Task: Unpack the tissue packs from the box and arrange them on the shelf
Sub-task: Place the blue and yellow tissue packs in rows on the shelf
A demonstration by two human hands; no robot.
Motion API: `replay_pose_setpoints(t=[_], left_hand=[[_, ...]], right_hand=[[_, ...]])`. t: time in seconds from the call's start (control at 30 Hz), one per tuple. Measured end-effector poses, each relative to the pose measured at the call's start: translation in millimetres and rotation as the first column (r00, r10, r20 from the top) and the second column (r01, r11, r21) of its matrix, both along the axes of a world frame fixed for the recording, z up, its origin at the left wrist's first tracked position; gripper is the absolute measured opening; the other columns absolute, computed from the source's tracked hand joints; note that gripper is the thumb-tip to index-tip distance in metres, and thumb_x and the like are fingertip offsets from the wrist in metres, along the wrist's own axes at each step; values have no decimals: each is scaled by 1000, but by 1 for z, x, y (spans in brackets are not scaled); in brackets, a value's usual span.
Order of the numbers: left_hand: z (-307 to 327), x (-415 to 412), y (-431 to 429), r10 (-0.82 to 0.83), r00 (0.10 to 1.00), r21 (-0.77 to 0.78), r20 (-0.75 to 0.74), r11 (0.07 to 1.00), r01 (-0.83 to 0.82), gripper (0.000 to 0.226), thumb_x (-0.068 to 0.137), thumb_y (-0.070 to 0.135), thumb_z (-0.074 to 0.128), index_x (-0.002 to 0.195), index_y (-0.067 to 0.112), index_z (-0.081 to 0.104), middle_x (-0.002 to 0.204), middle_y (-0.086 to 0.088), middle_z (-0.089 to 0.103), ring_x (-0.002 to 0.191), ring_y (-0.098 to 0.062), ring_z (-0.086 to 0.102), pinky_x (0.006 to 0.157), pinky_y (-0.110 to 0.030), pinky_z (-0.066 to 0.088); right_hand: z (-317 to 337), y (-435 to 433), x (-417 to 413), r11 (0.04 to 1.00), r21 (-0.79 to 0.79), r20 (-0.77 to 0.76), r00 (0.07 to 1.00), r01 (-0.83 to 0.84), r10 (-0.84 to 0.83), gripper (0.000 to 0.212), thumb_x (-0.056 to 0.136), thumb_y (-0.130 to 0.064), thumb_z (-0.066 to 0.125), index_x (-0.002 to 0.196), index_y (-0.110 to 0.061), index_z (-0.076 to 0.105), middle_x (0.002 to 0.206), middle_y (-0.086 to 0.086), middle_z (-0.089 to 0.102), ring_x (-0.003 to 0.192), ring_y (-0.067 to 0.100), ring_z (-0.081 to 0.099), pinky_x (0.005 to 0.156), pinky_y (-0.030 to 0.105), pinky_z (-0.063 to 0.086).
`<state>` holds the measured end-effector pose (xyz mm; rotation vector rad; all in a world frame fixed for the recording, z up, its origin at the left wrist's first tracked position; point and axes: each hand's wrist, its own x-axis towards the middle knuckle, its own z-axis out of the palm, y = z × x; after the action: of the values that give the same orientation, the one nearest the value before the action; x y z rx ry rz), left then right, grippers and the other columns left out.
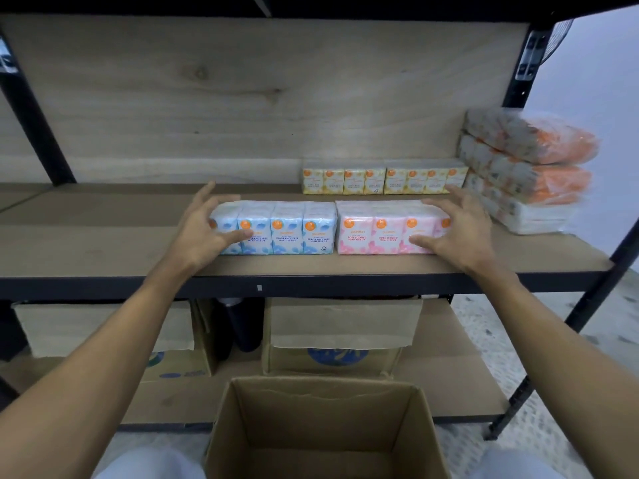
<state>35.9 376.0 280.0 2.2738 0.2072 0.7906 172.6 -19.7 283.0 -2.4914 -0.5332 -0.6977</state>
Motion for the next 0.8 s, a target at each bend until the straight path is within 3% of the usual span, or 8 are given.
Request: replay_pose_setpoints(t=[0.1,0.2,0.3,0.4,0.8], left_hand=[[8,2,-18,-32,999,313,9,949,28,68,73,37,80,134,36,50,154,6,31,143,-17,24,117,-49,18],[11,9,-41,-35,998,477,-48,877,53,71,78,41,74,141,35,42,152,3,37,143,-18,27,118,-46,12],[5,15,-51,3,988,546,-153,834,82,71,82,40,70,144,33,37,153,1,36,143,-20,27,117,-48,12],[1,20,-52,42,990,571,-133,820,42,65,84,34,69,143,31,41,152,0,38,141,-20,30,116,-49,15],[-1,52,-75,96,992,601,-77,799,-30,60,87,33,66,142,31,43,150,-1,40,139,-21,33,116,-48,14]], right_hand=[[4,16,-13,993,-107,72,995,-57,65,72,66,-48,82,131,-32,55,152,3,34,143,24,23,115,57,13],[3,35,-20,970,-227,29,995,-86,95,75,73,-49,76,139,-33,45,154,3,30,145,24,19,116,57,9],[-1,44,-23,949,-308,-19,998,-70,67,73,81,-47,69,145,-36,35,156,1,28,146,23,17,115,58,2],[0,47,-22,939,-341,-17,999,-37,33,74,85,-42,67,148,-37,28,156,1,29,145,22,20,115,59,4],[2,33,14,941,-336,-20,999,-37,32,70,85,-39,68,146,-38,33,155,0,32,144,22,22,114,60,4]])
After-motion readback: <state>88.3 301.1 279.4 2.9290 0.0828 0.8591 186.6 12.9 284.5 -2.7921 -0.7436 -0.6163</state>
